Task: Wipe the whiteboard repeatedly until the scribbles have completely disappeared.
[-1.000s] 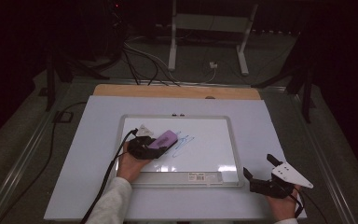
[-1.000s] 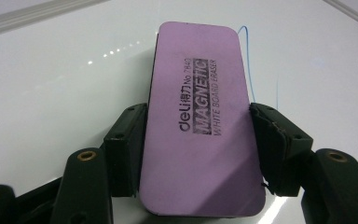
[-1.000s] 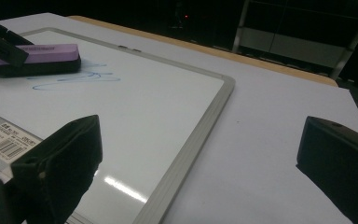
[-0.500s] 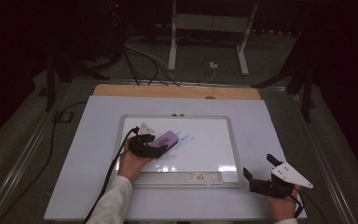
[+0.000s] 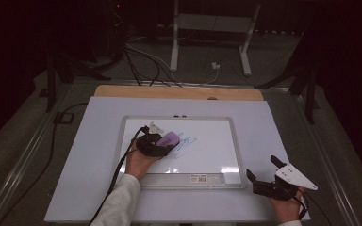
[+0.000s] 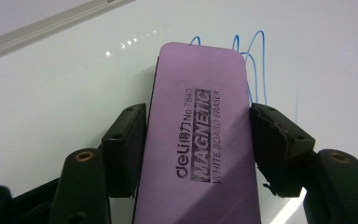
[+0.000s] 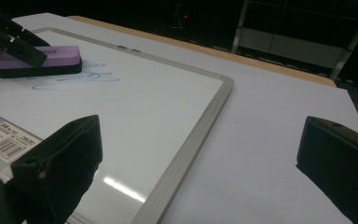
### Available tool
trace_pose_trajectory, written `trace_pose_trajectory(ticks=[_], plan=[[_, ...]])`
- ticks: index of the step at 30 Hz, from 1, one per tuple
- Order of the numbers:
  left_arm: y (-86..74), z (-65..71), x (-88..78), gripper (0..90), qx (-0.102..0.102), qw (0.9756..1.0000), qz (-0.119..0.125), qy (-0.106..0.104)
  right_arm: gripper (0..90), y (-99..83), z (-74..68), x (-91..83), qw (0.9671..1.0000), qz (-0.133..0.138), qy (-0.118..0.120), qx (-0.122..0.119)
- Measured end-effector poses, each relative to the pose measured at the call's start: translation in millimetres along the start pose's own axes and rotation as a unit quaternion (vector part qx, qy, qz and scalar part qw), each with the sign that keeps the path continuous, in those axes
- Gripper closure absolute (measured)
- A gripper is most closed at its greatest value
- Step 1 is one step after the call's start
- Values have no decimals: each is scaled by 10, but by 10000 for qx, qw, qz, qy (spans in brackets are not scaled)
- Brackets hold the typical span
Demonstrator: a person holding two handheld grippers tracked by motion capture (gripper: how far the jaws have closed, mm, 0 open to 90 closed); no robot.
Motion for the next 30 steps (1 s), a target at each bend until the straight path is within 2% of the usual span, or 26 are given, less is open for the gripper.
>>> trace_pose_trajectory(ticks=[4,10,14,16,18,22,25,27,29,30], plan=[[3,-63,-8,411,-75,9999,-23,106,6,-1,-4,1,10000,-6,5,-8],[-28,-281,-57,412,-377,9986,-59,367,6,-4,2,-1,10000,-13,1,-1],[-49,-352,-75,413,-526,9979,-60,380,7,-6,5,-2,10000,-13,2,1],[-49,-345,-74,414,-505,9979,-66,397,7,-5,4,-2,10000,-14,1,0],[-48,-291,-65,414,-473,9984,-58,316,7,-5,1,-1,10000,-16,2,-2],[-56,-105,-51,414,-175,9997,-78,179,7,-5,-6,1,10000,-18,11,-2],[-70,-1,-51,415,-47,9999,-84,85,7,-4,-9,2,10000,-19,14,-10],[-78,12,-58,415,39,9999,-78,113,7,-5,-11,3,10000,-21,13,-10],[-77,-66,-79,416,138,9990,-69,421,7,-6,-11,3,10000,-26,11,-10],[-80,-133,-89,416,45,9987,-86,505,7,-6,-10,1,10000,-23,11,-8]])
Point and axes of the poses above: each handheld gripper's, and its own axes: x roughly forward along the jaws, y roughly out of its top, z roughly to its right, the point moved 10 cm from there along x, roughly forward along the jaws, and after that the axes turned 10 degrees about -z, right-handed, at the moved point
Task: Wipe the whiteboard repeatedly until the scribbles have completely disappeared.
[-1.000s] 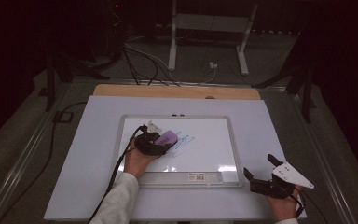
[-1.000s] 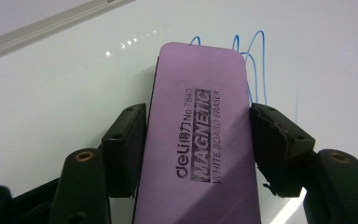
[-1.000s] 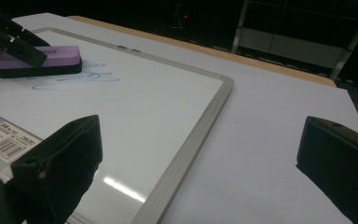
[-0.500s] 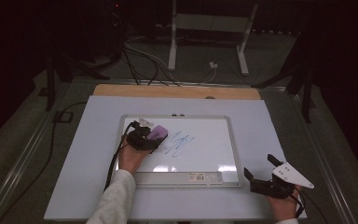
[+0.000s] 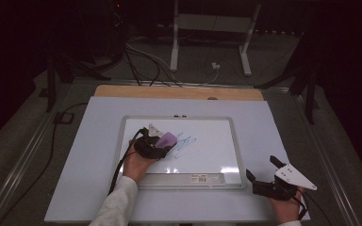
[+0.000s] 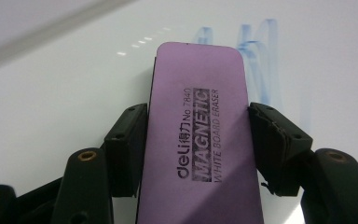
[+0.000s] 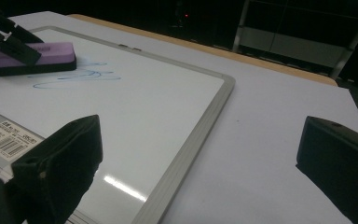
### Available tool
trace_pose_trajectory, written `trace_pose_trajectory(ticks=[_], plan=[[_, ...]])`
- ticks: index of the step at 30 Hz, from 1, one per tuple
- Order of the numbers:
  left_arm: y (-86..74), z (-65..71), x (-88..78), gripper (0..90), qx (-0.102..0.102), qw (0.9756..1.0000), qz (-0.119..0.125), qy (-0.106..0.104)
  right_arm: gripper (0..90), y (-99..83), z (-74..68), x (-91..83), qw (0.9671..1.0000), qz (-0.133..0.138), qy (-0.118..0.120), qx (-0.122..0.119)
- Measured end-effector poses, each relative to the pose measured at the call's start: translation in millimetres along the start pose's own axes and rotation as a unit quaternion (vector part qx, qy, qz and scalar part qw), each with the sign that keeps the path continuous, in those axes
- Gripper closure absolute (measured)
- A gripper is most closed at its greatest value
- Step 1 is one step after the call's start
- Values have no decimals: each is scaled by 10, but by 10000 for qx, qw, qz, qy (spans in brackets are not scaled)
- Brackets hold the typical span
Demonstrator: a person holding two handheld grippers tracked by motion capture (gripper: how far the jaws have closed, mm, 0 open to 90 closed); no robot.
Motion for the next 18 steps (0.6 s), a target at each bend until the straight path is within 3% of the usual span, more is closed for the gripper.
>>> trace_pose_trajectory(ticks=[5,9,12,18], plan=[[-43,-343,-21,417,-649,9977,-40,194,7,-6,12,-1,10000,-8,-8,18],[-45,-370,-19,417,-761,9969,-35,194,7,-4,0,7,10000,-12,2,0],[-27,-237,-4,417,-596,9982,-52,26,7,-3,-8,8,10000,-15,6,-3],[20,268,22,417,27,9994,-53,-355,7,-4,-11,9,10000,-18,11,2]])
Point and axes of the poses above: each handheld gripper's, and its own axes: x roughly forward along the jaws, y roughly out of its top, z roughly to its right, the point moved 10 cm from there along x, roughly forward along the jaws, and after that the axes turned 10 degrees about -z, right-handed, at the moved point
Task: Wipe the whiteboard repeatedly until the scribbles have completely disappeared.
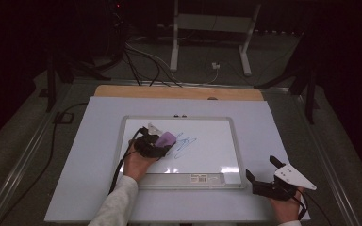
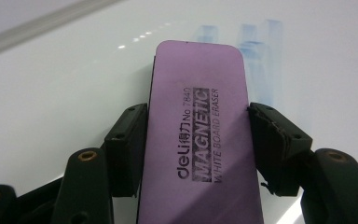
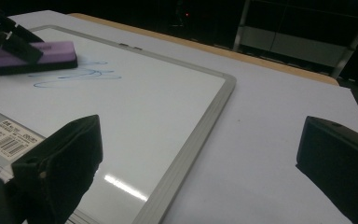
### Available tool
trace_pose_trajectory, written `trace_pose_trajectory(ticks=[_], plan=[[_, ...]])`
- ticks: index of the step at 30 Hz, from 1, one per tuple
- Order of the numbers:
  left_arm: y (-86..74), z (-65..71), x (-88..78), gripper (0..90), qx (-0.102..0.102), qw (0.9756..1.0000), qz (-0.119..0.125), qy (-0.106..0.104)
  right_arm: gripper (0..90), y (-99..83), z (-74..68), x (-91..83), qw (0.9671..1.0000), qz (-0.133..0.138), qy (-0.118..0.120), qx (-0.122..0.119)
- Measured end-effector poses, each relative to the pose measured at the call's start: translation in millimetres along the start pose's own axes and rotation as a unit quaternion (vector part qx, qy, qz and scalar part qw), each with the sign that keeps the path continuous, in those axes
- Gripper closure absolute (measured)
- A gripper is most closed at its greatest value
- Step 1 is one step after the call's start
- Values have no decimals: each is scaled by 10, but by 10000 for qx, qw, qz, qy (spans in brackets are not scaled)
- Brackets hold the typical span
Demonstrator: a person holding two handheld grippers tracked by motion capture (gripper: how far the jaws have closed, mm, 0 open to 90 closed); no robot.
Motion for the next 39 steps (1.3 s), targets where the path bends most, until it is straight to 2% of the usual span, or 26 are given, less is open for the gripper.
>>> trace_pose_trajectory(ticks=[4,6,8,10,14,17,21,23,25,27,29,33,36,37,39], plan=[[7,298,25,417,334,9987,-14,-380,7,0,-6,2,10000,-4,3,-12],[12,386,31,417,472,9981,-10,-402,7,1,-4,2,10000,1,1,-14],[15,378,31,417,493,9980,-29,-396,7,0,1,-1,10000,1,-3,-5],[18,306,29,418,420,9987,-28,-300,8,0,6,-4,10000,6,-7,-1],[10,36,6,418,89,10000,-36,-6,8,-3,16,-11,10000,7,-16,3],[-18,-178,-22,418,-100,9998,-28,182,8,-4,20,-13,10000,9,-18,6],[-54,-420,-60,418,-387,9984,-11,416,8,-5,22,-14,10000,8,-19,16],[-61,-468,-63,418,-541,9978,-2,383,8,-5,20,-13,10000,5,-24,13],[-57,-456,-62,418,-552,9976,-5,423,8,-3,12,-10,10000,2,-20,5],[-41,-385,-43,418,-515,9983,5,282,8,-3,5,-4,10000,-1,-12,0],[-12,-266,-15,417,-349,9992,10,172,8,-4,1,2,10000,-11,-9,-2],[62,77,54,417,11,9999,28,-120,8,-2,3,-5,10000,-5,-15,-5],[97,375,90,417,354,9984,10,-432,8,-3,14,-9,10000,1,-22,6],[101,467,100,417,535,9975,-2,-471,8,-4,16,-10,10000,2,-24,1],[116,563,111,417,688,9963,-24,-512,8,-2,16,-13,10000,8,-22,1]])
Point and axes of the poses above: each handheld gripper's, and its own axes: x roughly forward along the jaws, y roughly out of its top, z roughly to its right, the point moved 10 cm from there along x, roughly forward along the jaws, and after that the axes turned 10 degrees about -z, right-handed, at the moved point
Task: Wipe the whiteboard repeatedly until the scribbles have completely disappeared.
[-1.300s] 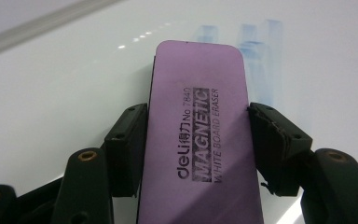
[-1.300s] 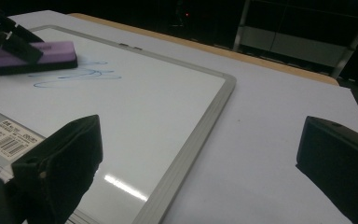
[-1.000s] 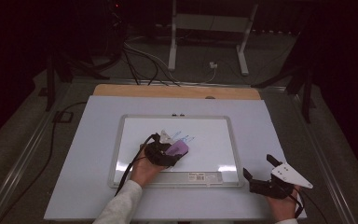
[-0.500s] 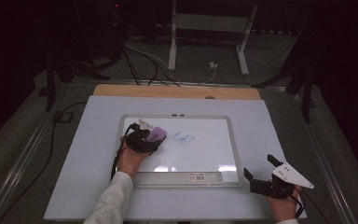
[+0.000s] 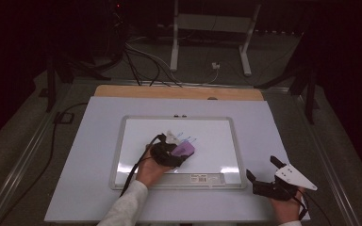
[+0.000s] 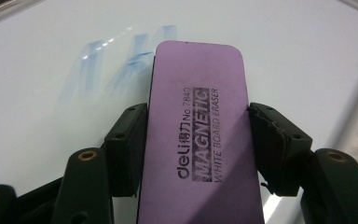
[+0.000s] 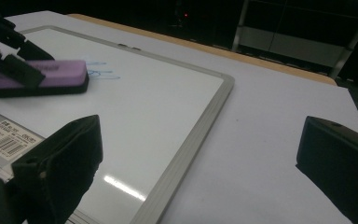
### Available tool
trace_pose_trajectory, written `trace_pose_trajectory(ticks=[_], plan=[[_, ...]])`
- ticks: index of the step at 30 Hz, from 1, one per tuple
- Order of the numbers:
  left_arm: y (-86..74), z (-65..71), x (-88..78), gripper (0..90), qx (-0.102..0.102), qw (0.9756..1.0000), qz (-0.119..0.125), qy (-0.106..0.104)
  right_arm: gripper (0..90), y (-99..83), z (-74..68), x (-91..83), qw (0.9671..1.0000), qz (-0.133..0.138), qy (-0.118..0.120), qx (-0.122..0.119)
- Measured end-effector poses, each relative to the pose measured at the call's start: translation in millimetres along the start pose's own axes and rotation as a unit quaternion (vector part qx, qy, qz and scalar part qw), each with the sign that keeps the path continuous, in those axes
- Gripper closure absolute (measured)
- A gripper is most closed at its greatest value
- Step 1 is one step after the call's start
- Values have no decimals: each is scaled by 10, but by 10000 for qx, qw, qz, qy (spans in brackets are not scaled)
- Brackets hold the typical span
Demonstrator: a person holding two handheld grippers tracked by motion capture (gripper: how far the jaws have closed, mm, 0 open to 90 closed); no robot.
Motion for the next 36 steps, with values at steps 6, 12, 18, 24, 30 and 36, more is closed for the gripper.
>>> trace_pose_trajectory(ticks=[6,12,18,24,30,36], plan=[[-22,-258,-35,418,-372,9988,-31,324,8,2,10,-12,10000,18,-12,22],[-163,-767,-160,418,-1075,9914,-12,749,8,0,19,-15,10000,22,-17,27],[-214,-1012,-208,418,-1516,9837,62,965,8,0,5,-9,10000,11,-12,8],[-112,-769,-123,418,-1205,9901,31,716,8,-3,2,0,10000,-7,-5,0],[54,-293,13,418,-702,9973,15,201,8,-1,0,-4,10000,3,-1,2],[134,-55,82,418,-272,9996,-60,57,7,-1,5,-6,10000,5,-5,-4]])
Point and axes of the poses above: each handheld gripper's, and its own axes: x roughly forward along the jaws, y roughly out of its top, z roughly to its right, the point moved 10 cm from there along x, roughly forward along the jaws, and after that the axes turned 10 degrees about -z, right-handed, at the moved point
